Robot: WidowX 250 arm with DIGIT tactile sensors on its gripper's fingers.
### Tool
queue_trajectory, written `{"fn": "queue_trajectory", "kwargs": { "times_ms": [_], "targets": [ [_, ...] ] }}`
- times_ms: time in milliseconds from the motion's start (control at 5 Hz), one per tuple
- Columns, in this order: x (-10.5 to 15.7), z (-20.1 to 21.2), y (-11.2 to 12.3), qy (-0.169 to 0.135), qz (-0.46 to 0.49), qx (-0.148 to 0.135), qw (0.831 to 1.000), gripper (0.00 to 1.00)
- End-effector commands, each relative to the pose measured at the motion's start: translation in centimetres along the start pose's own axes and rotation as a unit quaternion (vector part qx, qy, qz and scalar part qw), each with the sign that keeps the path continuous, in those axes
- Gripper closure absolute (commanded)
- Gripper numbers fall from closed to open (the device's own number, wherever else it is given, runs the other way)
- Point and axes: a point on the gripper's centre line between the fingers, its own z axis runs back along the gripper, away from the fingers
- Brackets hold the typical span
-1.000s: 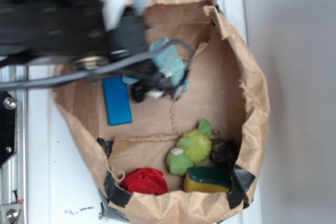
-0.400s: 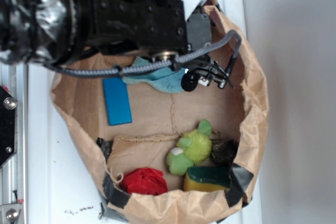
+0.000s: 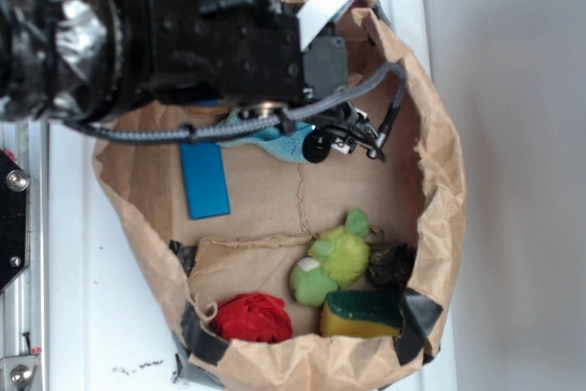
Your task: Grab the blue cloth.
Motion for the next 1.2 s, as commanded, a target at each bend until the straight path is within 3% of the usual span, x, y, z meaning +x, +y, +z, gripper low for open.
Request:
{"fn": "queue_trajectory", "kwargs": {
  "times_ms": [0,200,400,600,1000],
  "targets": [
    [-0.2,0.5,1.7,-0.030,-0.021,-0.015,0.999,0.00],
    [-0.5,-0.2,1.7,-0.028,-0.019,-0.015,0.999,0.00],
    [-0.8,-0.7,1.8,-0.027,-0.019,-0.015,0.999,0.26],
    [-1.0,-0.8,2.1,-0.032,-0.014,-0.019,0.999,1.00],
    [-0.9,-0.5,2.4,-0.028,-0.012,-0.023,0.999,1.00]
  ]
}}
